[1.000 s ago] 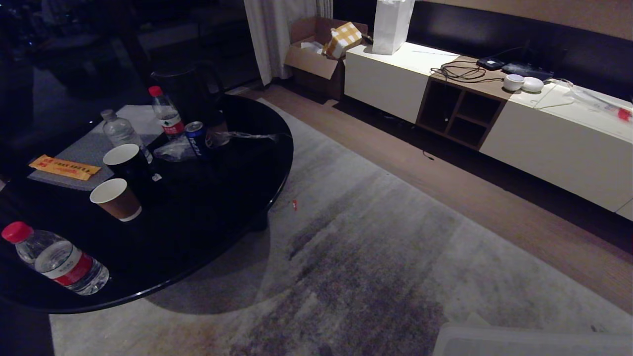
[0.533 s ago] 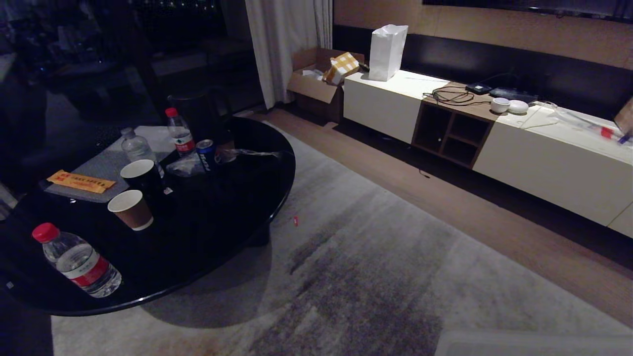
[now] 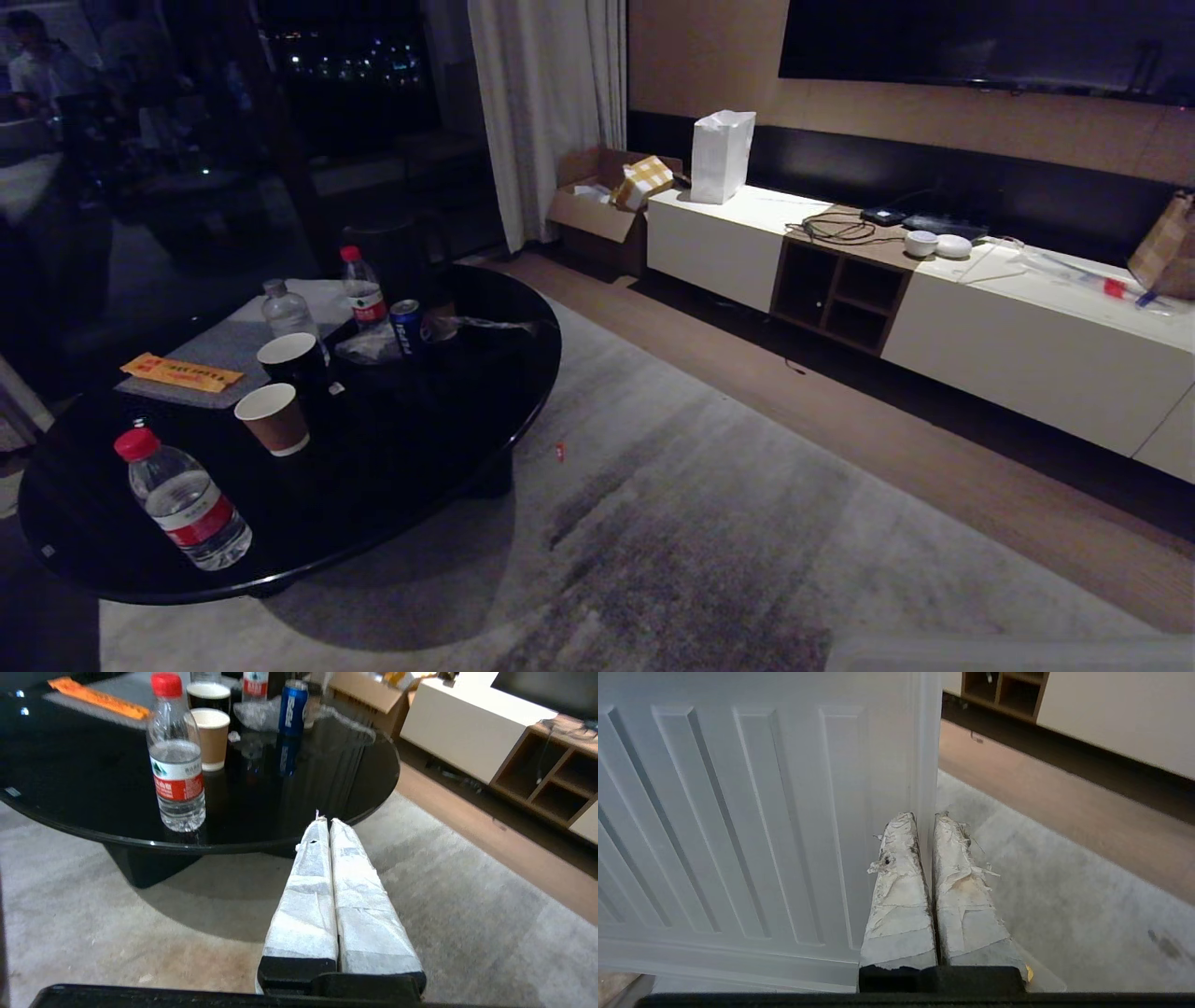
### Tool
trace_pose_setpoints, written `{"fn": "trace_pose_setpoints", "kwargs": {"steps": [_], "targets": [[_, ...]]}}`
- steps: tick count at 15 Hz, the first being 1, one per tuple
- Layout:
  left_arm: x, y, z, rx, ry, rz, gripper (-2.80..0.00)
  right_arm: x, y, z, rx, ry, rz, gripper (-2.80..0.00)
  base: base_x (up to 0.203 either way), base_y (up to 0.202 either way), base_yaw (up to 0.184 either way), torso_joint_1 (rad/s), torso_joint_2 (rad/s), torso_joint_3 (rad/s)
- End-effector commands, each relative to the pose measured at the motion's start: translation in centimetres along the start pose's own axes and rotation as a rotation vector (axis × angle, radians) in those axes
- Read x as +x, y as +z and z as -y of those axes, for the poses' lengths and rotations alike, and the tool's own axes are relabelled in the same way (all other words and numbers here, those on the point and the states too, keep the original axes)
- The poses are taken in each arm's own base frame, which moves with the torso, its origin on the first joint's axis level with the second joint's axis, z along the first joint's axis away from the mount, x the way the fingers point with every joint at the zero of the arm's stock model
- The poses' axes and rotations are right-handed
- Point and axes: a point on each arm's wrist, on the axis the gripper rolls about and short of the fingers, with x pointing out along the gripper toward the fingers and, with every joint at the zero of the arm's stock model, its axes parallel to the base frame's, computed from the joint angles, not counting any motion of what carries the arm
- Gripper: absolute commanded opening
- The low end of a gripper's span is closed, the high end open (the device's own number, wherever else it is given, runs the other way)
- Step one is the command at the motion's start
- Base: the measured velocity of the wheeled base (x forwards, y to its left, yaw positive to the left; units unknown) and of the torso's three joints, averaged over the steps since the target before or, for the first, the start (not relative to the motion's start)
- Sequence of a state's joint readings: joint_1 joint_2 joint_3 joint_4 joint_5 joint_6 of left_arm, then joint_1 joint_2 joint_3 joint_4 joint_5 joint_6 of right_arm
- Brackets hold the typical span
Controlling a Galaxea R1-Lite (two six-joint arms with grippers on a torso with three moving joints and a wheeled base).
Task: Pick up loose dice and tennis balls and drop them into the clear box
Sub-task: Close the lid
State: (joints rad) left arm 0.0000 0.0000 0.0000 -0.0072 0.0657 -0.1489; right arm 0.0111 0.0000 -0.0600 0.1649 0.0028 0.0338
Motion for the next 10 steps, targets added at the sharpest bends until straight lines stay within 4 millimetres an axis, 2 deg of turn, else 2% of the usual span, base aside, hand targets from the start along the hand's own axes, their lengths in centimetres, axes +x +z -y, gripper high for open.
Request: {"fn": "trace_pose_setpoints", "kwargs": {"steps": [1, 4, 10], "targets": [[0.02, -0.03, 0.00, -0.001, 0.001, -0.003, -2.80, 0.01, -0.01, 0.00, 0.003, 0.000, -0.002, -2.80, 0.000, 0.000, 0.000, 0.002, 0.01, 0.193], [0.01, -0.04, -0.01, 0.000, 0.000, -0.001, -2.80, 0.01, -0.01, 0.00, 0.003, -0.001, -0.002, -2.80, 0.000, 0.000, 0.000, 0.000, 0.00, 0.078], [0.02, -0.03, 0.00, 0.000, 0.001, -0.003, -2.80, 0.01, -0.01, 0.00, 0.001, -0.001, -0.002, -2.80, 0.000, 0.000, 0.000, 0.000, 0.00, 0.000]]}}
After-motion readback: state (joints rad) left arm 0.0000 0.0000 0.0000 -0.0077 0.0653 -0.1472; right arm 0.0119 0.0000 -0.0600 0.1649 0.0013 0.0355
